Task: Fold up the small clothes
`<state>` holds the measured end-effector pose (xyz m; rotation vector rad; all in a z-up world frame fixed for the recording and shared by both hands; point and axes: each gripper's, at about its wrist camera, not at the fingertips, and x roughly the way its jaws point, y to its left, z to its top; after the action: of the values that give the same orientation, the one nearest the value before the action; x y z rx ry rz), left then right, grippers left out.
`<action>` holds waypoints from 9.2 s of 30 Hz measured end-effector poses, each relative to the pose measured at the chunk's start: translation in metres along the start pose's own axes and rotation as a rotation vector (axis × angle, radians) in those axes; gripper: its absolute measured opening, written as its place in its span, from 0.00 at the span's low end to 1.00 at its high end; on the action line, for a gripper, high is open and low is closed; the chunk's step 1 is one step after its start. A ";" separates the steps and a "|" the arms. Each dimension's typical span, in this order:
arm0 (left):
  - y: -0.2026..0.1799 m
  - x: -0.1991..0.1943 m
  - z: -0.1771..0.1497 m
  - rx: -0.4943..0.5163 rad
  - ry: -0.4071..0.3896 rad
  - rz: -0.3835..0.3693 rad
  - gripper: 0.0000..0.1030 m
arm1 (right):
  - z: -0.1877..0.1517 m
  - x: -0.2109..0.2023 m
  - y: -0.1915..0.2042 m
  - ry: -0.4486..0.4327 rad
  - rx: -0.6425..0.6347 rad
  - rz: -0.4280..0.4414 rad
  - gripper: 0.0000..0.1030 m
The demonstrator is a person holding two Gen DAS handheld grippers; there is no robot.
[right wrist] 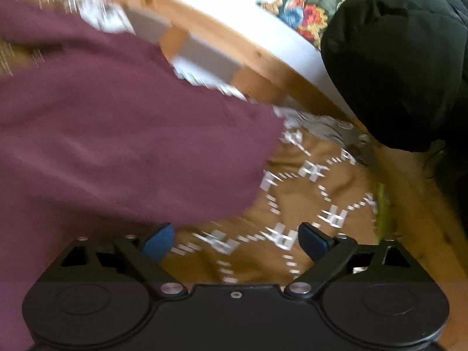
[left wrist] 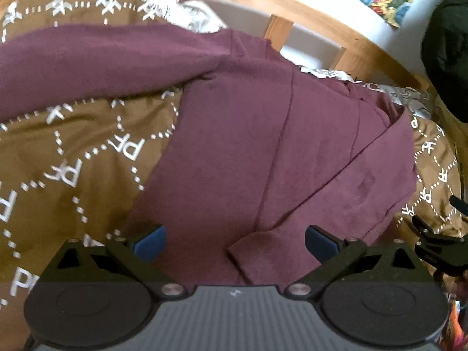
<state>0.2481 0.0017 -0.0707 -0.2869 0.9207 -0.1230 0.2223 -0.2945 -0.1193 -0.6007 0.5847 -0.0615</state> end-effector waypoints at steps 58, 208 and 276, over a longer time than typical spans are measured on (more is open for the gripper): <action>0.067 -0.091 -0.004 -0.247 -0.346 0.314 0.99 | -0.005 -0.034 -0.046 -0.110 0.571 0.165 0.98; 0.065 0.073 0.111 -0.139 -0.311 0.238 0.67 | 0.015 -0.024 0.045 0.003 0.526 0.562 0.69; -0.068 -0.063 -0.108 0.828 0.009 -0.049 0.99 | -0.007 -0.094 0.081 -0.031 0.083 0.577 0.35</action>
<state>0.1249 -0.0694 -0.0638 0.4597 0.8011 -0.5326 0.1308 -0.2102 -0.1212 -0.3347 0.7029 0.4637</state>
